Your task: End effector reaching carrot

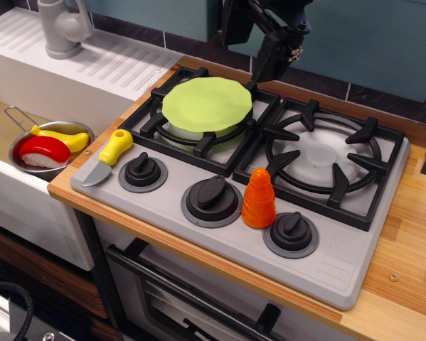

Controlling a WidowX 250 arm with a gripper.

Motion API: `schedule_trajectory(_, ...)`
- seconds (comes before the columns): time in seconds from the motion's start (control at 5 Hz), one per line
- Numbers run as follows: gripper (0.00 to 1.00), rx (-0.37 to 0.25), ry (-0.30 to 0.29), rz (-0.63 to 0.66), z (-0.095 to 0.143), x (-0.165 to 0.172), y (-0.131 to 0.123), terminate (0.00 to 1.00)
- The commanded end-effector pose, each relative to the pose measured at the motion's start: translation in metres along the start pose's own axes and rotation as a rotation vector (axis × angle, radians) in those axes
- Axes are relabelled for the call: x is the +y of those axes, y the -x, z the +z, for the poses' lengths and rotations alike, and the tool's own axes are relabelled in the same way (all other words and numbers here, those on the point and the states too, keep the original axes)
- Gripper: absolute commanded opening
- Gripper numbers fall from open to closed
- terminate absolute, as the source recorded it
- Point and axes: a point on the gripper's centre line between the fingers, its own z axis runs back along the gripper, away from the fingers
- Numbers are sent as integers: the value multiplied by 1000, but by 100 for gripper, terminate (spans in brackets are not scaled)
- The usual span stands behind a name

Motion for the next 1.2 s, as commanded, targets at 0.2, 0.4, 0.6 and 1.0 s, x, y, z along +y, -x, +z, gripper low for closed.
schedule_trajectory(0.2, 100, 1, -10, 17, 10, -15, 4, 0)
schedule_trajectory(0.4, 100, 3, -22, 37, 19, -30, 5, 0)
schedule_trajectory(0.6, 100, 21, -15, 53, 29, -41, 5, 0)
schedule_trajectory(1.0, 100, 0, 4, 40, 20, -55, 18, 0)
